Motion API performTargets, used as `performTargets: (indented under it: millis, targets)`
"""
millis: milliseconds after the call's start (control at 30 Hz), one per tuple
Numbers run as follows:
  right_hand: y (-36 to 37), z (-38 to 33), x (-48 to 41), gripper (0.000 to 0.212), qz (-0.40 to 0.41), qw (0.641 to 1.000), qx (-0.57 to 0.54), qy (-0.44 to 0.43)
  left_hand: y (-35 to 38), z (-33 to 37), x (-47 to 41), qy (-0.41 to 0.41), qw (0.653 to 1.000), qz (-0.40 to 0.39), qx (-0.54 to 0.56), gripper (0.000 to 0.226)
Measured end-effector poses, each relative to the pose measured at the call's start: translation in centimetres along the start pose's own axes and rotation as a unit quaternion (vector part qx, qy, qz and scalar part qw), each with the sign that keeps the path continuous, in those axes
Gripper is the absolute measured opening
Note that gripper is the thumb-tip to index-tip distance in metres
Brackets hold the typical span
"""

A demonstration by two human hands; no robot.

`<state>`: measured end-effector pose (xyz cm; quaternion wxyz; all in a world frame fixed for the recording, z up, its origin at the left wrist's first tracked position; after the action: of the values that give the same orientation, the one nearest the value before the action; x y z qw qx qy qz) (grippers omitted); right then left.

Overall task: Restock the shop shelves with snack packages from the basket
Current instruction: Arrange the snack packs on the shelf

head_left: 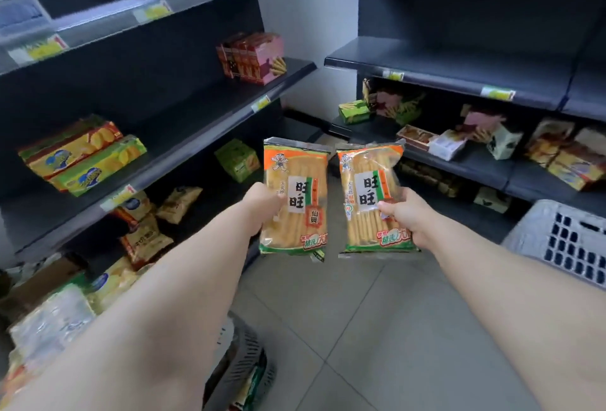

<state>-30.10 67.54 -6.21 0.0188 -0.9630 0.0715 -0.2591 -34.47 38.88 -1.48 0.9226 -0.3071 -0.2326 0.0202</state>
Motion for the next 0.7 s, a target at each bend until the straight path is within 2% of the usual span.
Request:
performTargets:
  millis: [100, 233, 400, 533, 700]
  targets:
    - [-4.2, 0.6, -1.2, 0.042, 0.038, 0.999, -0.029, 0.013, 4.0, 3.0, -1.0, 0.01, 1.0, -0.007, -0.029, 0.022]
    - [-8.5, 0.8, -3.1, 0.03, 0.083, 0.995, -0.043, 0.037, 7.6, 7.0, -3.4, 0.038, 0.998, -0.006, -0.056, 0.011]
    - [-14.0, -0.8, -6.8, 0.019, 0.162, 0.985, -0.033, 0.039, 11.6, 12.4, -8.6, 0.065, 0.995, -0.035, -0.061, 0.025]
    - [-18.0, -2.3, -11.0, 0.021, 0.236, 0.969, -0.053, 0.041, 15.2, 17.6, -13.9, 0.098, 0.99, -0.072, -0.076, 0.028]
    - [-22.0, -5.1, -15.8, 0.034, 0.325, 0.941, -0.076, 0.046, 18.9, 24.1, -20.0, 0.128, 0.98, -0.119, -0.095, 0.036]
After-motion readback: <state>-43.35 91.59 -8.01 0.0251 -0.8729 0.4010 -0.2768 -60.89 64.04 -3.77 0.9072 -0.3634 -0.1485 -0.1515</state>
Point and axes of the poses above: each hand's wrist, its own x-axis away from the middle knuckle, its own y-axis out of the palm, z = x × y, the point moved 10 cm from there along -x, towards the middle knuckle, and after that the axes turned 1 degree about x, right-handed, at the moved point
